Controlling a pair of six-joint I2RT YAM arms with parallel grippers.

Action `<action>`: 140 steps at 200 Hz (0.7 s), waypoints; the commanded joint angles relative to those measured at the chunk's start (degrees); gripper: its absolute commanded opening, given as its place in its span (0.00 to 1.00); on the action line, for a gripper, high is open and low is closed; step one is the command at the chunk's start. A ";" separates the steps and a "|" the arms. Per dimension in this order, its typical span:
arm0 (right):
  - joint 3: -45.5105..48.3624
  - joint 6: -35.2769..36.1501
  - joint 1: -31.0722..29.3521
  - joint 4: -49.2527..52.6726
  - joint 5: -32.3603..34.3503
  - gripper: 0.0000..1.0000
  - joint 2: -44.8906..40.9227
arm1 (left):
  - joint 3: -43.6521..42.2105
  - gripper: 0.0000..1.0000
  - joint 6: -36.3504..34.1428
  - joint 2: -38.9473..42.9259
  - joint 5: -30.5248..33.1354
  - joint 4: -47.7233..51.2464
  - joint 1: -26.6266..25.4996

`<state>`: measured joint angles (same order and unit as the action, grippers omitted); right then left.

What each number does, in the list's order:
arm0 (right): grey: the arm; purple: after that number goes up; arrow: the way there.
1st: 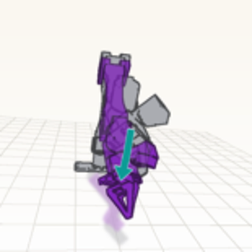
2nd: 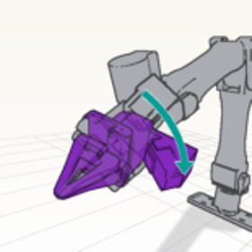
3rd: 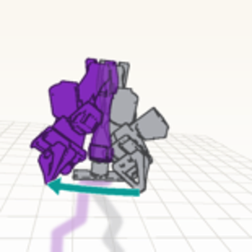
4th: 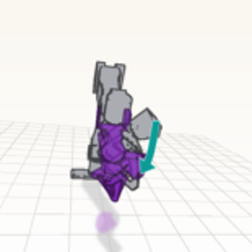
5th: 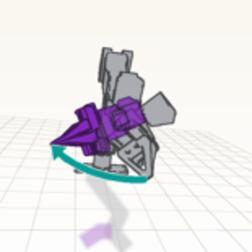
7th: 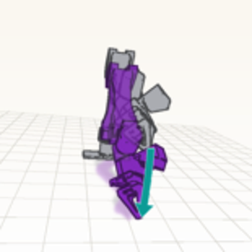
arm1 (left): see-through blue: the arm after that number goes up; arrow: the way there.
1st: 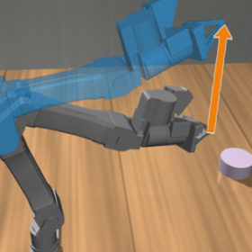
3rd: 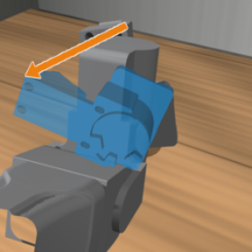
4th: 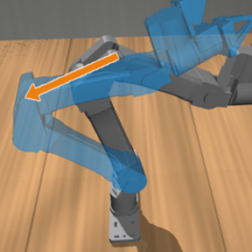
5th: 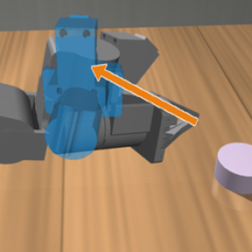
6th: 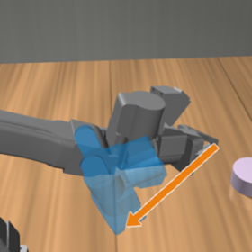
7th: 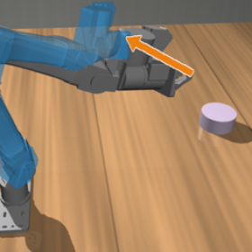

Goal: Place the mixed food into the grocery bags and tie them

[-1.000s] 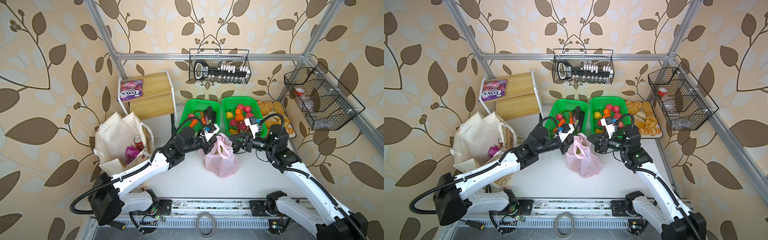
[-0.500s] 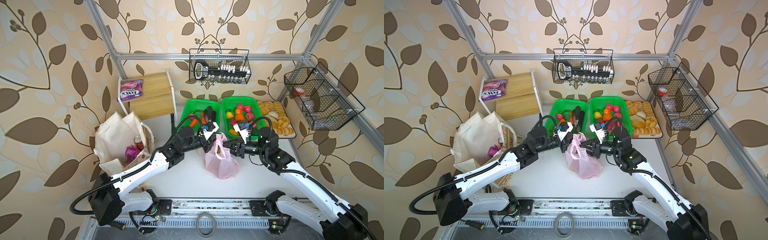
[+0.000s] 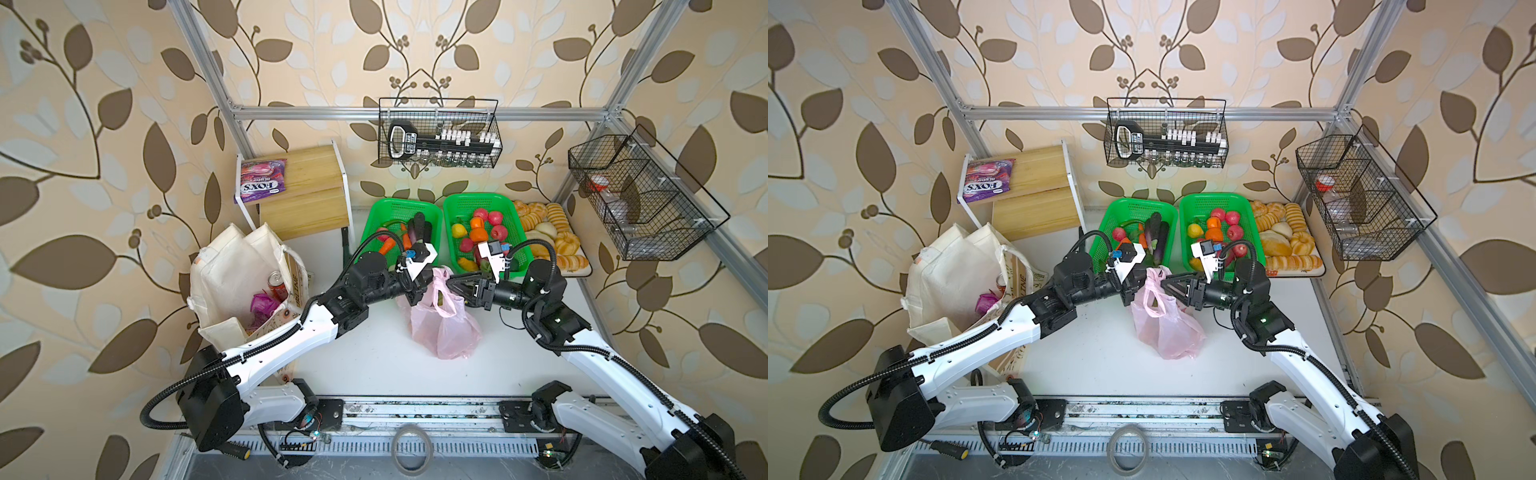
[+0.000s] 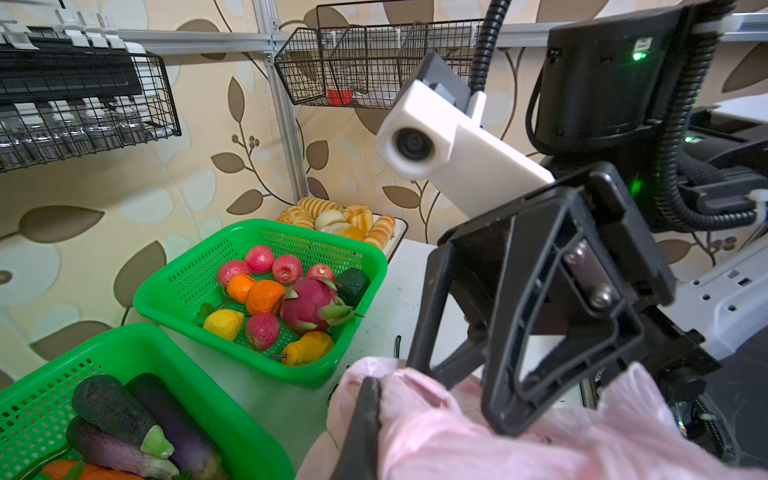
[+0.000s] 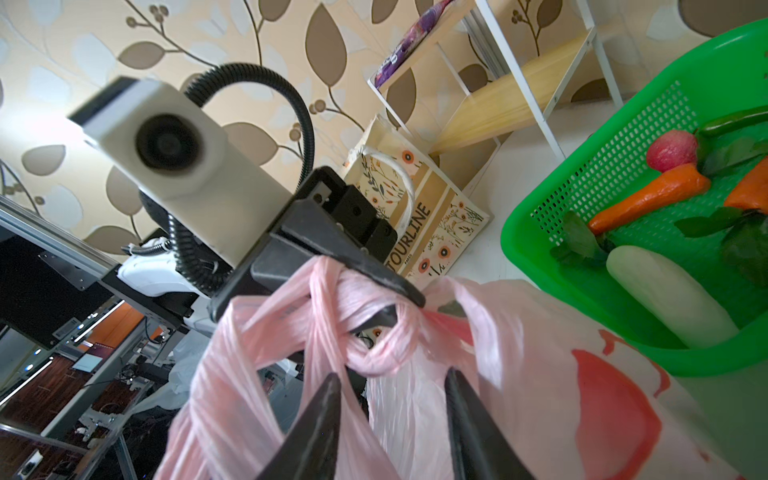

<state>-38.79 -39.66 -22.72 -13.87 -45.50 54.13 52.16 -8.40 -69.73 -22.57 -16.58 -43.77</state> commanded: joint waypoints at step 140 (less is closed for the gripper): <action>0.29 -19.26 -1.10 -10.82 -0.83 0.21 5.53 | 0.33 0.00 0.22 0.74 -1.93 -5.77 0.70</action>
<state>-38.76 -55.72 -23.22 -21.39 -44.99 58.57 52.16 -8.38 -69.82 -22.59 -16.60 -43.77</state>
